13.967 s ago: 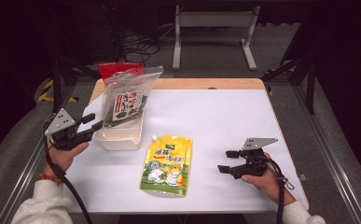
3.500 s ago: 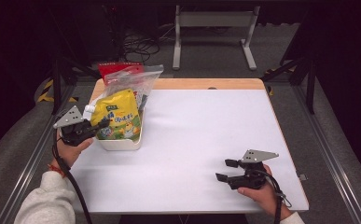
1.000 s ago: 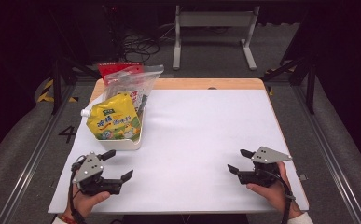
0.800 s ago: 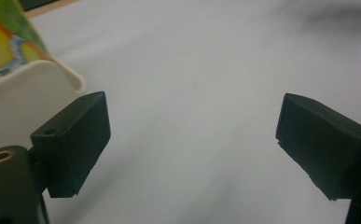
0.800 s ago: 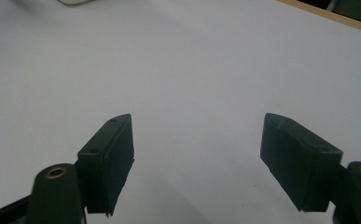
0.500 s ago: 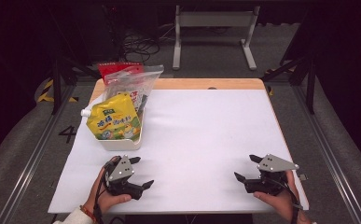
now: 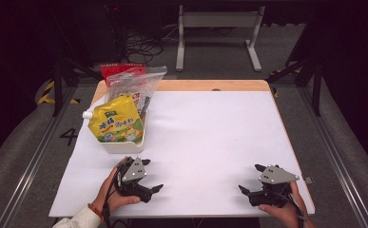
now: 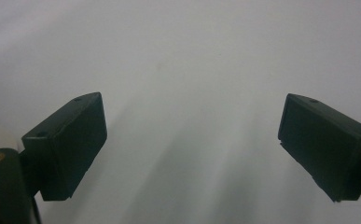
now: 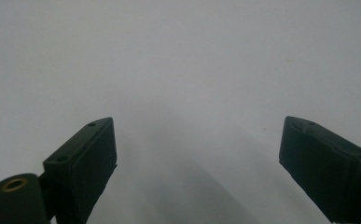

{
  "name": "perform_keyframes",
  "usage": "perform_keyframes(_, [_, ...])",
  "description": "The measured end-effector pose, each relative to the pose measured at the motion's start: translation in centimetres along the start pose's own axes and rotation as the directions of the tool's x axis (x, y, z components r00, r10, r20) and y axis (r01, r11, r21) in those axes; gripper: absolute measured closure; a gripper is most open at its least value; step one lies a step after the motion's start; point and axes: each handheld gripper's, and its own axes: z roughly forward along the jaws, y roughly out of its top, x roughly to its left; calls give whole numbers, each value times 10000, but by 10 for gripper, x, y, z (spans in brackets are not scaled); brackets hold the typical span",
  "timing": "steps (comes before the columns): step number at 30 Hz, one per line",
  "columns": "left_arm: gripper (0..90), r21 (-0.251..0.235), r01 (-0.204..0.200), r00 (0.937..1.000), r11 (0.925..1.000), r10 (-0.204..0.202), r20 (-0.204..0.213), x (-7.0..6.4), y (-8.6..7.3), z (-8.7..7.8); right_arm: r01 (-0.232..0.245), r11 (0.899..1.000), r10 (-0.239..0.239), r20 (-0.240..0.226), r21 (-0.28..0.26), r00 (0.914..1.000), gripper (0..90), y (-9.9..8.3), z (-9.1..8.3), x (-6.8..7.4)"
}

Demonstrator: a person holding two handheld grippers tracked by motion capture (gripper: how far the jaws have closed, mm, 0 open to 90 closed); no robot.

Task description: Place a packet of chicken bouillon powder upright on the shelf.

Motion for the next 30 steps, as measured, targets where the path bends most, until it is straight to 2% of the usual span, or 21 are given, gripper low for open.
perform_keyframes(6, [81, 20, -75, 9999, 10000, 75, 116, 2, 1, 1, -73, 10000, 74, 173, -62, 9998, 109, 0, -2, 1])
perform_keyframes(9, [81, 157, -307, 9995, 9994, 307, 4, 3, 1, 3, -145, 9999, 147, 286, -73, 9995, 113, -2, -3, 1])
perform_keyframes(18, [88, 324, -300, 9995, 9990, 303, -92, 6, 1, 5, -13, 10000, 16, 429, -56, 9991, 113, -4, -3, 0])
perform_keyframes(28, [83, 485, -512, 9986, 9975, 519, -130, 6, 1, 7, -160, 9997, 172, 718, -175, 9973, 111, -3, -3, -1])
perform_keyframes(30, [102, 454, -447, 9988, 9980, 455, -159, 6, 1, 6, -186, 9997, 196, 644, -148, 9977, 112, -4, -1, -2])
